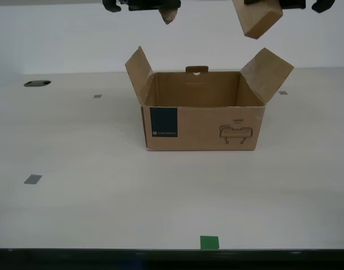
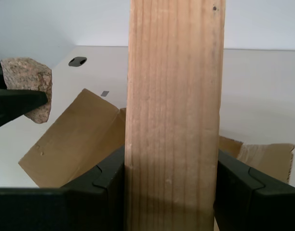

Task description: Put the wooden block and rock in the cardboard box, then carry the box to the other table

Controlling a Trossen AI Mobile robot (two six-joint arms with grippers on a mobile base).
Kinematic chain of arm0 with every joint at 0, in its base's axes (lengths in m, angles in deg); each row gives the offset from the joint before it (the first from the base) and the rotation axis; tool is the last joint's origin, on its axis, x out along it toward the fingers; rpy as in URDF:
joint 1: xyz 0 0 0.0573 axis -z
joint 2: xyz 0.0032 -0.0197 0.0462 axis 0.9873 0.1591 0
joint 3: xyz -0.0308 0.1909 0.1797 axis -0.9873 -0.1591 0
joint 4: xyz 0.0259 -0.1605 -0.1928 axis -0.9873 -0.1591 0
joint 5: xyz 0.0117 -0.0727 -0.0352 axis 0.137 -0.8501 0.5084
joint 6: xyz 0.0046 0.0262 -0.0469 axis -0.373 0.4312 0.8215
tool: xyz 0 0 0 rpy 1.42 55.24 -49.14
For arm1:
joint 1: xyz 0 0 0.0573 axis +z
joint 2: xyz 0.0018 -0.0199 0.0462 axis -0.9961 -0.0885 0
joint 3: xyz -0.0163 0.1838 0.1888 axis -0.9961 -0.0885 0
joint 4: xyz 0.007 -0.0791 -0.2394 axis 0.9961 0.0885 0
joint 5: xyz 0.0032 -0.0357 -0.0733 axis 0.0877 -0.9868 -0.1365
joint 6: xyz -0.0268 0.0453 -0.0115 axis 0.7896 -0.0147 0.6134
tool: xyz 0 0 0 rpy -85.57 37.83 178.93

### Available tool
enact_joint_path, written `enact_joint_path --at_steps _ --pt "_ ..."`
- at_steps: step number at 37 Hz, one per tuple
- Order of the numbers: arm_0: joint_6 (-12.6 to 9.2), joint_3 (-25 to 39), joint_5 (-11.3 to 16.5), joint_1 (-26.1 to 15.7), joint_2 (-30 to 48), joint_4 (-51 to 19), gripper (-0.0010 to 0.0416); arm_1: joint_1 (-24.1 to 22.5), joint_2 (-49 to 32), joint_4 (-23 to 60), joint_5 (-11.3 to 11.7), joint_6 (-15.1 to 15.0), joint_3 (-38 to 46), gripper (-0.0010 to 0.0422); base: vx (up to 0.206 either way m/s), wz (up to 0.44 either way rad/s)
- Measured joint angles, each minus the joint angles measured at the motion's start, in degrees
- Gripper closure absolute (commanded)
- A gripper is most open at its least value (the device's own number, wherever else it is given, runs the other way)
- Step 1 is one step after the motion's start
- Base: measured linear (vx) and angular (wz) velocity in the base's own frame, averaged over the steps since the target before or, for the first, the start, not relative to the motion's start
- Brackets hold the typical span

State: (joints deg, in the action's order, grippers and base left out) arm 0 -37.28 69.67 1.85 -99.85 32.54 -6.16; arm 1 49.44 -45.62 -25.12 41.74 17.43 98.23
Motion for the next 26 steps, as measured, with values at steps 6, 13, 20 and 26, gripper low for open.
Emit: enact_joint_path --at_steps 6,13,20,26 --pt "-0.31 -5.4 -0.02 -1.51 0.0 7.61 0.0407 -0.48 0.0 -6.03 0.0 0.04 -2.91 0.0412 0.0 0.0" --pt "-0.31 -10.71 0.0 -3.41 0.0 17.59 0.0407 -0.98 -0.35 -12.44 -0.04 -0.04 -5.99 0.0412 0.0 0.0" --pt "-0.31 -15.43 -0.04 -3.91 0.15 26.51 0.0406 -1.05 -0.37 -14.19 -0.02 -1.38 -8.44 0.0412 0.0 0.0" --pt "-0.24 -16.46 -0.11 -3.93 0.15 26.91 0.0406 -1.18 -0.37 -14.91 -0.04 -2.4 -9.2 0.0412 0.0 0.0"
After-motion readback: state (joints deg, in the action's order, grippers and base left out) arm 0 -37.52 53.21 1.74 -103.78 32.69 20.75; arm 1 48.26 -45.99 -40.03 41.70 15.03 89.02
